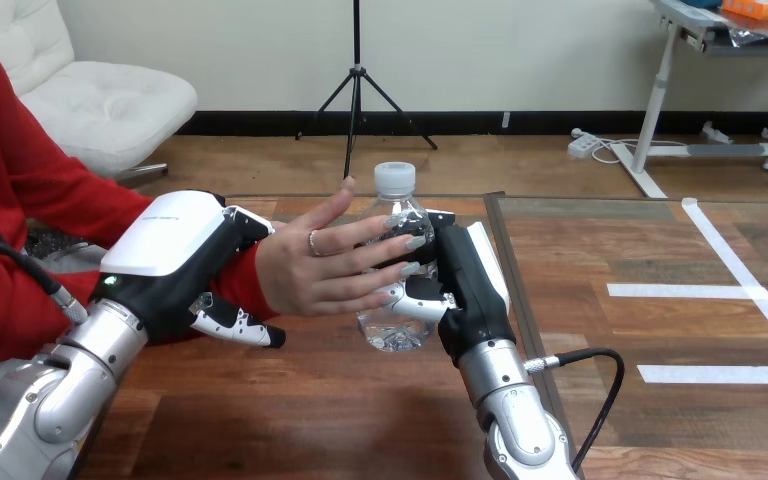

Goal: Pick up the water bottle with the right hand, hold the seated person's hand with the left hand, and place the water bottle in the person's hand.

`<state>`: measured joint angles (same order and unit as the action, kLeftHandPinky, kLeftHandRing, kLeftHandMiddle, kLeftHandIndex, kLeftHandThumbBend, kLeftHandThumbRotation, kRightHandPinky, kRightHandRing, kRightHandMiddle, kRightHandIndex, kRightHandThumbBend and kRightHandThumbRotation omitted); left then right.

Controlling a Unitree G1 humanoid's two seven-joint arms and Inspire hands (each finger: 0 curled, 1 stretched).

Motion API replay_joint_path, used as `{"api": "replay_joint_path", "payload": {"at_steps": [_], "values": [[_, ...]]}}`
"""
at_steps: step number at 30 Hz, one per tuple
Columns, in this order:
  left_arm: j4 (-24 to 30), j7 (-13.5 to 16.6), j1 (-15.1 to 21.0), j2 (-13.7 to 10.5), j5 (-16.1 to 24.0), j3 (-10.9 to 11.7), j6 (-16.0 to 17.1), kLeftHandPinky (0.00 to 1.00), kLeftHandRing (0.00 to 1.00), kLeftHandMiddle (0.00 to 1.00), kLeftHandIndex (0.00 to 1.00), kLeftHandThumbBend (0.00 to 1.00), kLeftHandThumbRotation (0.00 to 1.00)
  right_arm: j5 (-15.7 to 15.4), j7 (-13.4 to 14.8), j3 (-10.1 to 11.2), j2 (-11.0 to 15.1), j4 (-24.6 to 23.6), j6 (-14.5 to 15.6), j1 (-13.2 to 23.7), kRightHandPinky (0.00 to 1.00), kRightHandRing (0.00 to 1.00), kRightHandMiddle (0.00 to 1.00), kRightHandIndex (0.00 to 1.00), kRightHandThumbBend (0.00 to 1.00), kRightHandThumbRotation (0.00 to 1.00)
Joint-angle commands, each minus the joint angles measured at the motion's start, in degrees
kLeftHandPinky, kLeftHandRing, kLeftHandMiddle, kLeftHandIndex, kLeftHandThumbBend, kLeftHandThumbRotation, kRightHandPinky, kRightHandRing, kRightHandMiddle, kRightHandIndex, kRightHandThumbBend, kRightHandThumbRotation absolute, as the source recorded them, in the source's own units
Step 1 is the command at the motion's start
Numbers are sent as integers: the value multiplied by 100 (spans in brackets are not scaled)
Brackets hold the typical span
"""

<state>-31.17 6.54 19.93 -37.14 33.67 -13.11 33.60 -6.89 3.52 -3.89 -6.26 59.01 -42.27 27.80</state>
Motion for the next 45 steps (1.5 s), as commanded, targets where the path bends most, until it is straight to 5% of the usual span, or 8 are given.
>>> {"api": "replay_joint_path", "payload": {"at_steps": [1,15,45], "values": [[338,12,254,87,-140,127,116,23,29,35,36,85,0,-99,170,-145,-514,-153,-213,408,9,13,17,19,70,0],[232,68,316,148,-48,74,107,23,29,35,36,86,0,-226,296,-435,-528,-398,-81,235,9,13,17,19,70,0],[8,122,420,237,-9,32,112,23,29,35,35,87,0,-216,406,-577,-558,-390,-43,152,9,14,18,19,69,0]]}}
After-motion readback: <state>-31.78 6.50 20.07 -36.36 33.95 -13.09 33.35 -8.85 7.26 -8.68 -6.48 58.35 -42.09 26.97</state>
